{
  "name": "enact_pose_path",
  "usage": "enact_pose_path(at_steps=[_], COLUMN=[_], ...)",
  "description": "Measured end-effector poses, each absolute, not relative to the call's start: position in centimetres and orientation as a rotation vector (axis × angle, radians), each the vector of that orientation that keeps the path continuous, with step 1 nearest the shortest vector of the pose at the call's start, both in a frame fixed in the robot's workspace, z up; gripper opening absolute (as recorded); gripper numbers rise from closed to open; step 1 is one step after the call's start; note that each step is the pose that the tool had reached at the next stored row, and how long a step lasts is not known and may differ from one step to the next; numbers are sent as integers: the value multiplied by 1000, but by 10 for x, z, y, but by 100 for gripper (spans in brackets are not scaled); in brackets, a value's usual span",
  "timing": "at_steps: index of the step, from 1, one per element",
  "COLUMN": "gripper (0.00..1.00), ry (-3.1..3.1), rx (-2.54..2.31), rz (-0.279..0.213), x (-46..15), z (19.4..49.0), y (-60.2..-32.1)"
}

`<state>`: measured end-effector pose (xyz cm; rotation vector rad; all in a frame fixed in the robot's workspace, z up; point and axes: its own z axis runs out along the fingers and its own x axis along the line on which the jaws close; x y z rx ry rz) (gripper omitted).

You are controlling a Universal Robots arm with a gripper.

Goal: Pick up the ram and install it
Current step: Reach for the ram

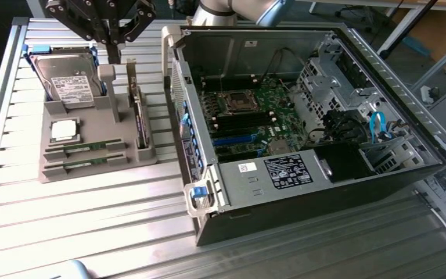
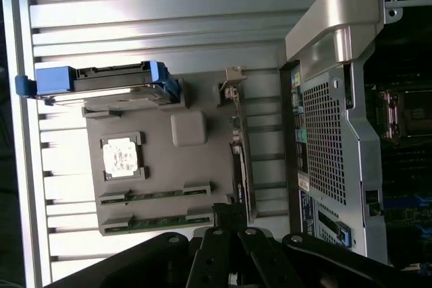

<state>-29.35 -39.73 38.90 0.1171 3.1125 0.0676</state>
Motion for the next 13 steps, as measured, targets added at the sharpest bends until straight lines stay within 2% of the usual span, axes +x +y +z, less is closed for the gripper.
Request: enact_pose_path(at_steps=[13], gripper=[11], ry=[3113], rx=[117], rz=[68], x=[-309], z=[389], y=[-397])
